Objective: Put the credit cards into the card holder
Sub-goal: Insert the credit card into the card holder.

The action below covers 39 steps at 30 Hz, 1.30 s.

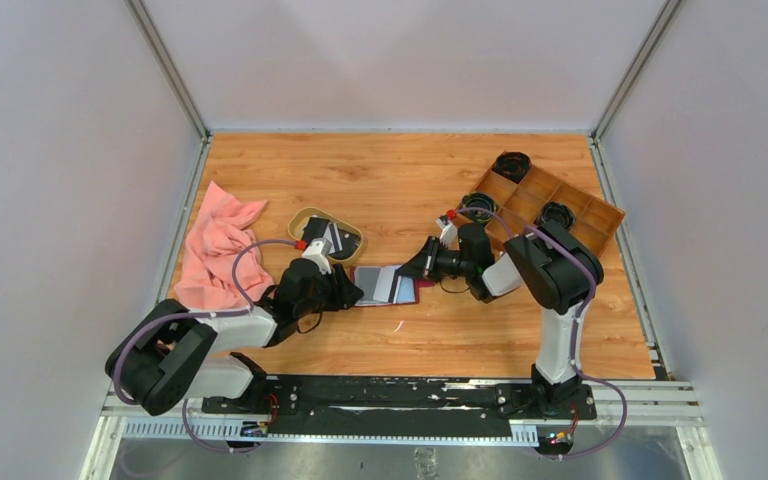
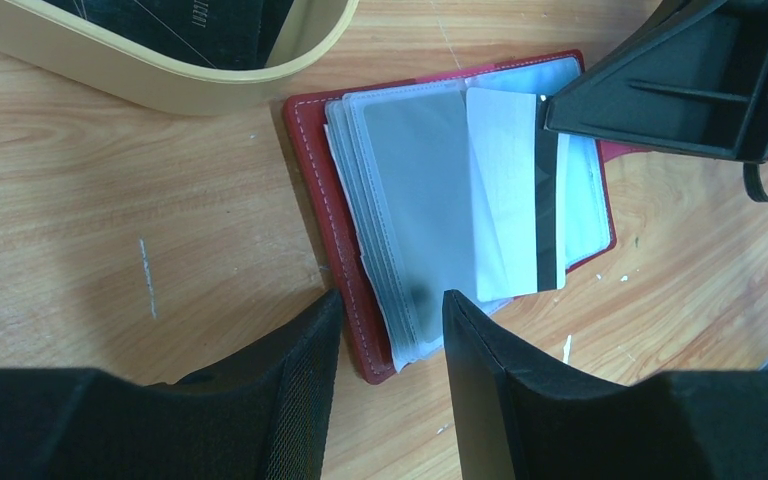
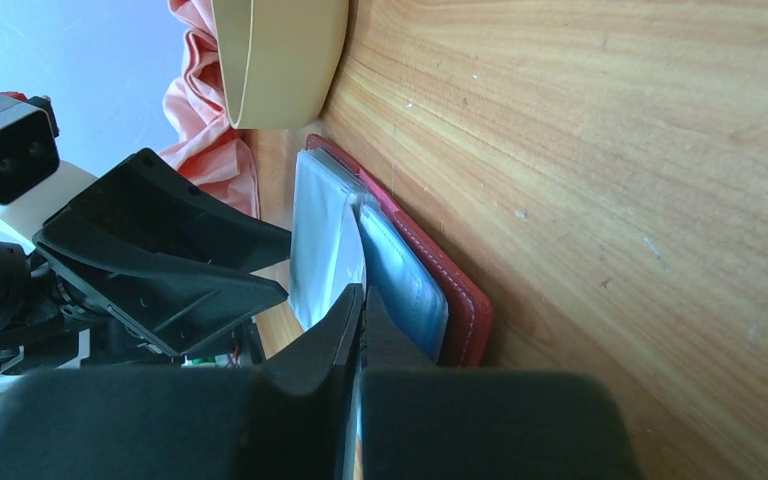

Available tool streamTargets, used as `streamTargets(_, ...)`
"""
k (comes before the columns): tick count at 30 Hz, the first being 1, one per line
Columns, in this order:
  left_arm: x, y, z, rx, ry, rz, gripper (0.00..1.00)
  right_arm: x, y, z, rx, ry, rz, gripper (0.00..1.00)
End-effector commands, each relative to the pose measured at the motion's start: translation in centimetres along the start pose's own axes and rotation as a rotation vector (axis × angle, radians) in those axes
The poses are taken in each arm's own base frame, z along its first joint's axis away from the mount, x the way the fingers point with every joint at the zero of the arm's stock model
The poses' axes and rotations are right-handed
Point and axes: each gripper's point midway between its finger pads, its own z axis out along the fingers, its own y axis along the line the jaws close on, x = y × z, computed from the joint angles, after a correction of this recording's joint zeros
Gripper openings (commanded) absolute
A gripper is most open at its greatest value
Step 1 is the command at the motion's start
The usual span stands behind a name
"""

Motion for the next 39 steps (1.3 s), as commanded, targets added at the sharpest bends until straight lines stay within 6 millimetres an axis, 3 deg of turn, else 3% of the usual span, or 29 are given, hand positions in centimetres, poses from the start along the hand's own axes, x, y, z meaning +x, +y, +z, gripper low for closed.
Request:
streamTargets(1,1.8,1.1,0.0,-0.042,0.068,0.003,0.48,1.9,-0.8,-0.2,0.059,0.062,-0.006,0.0)
streamTargets(30,2.0,0.4,0.1,-0.01,0.09,0.0,0.51,3.7,1.0,3.0,-0.027,0.151,0.008,0.0)
streamTargets(31,1.9,0.3,0.0,-0.009,0.085,-0.002,0.52,3.6,1.2,3.0,-0.035,0.151,-0.004,0.04)
streamTargets(33,1.7,0.2,-0.1,-0.004,0.077,-0.003,0.55,3.4,1.8,2.9,-0.055,0.158,-0.054,0.25)
streamTargets(35,1.6,0.1,-0.2,-0.003,0.07,-0.007,0.57,3.3,1.9,2.7,-0.046,0.166,-0.088,0.37)
streamTargets(39,1.3,0.0,-0.4,0.003,0.055,-0.013,0.59,2.9,2.3,2.4,-0.031,0.179,-0.16,0.51)
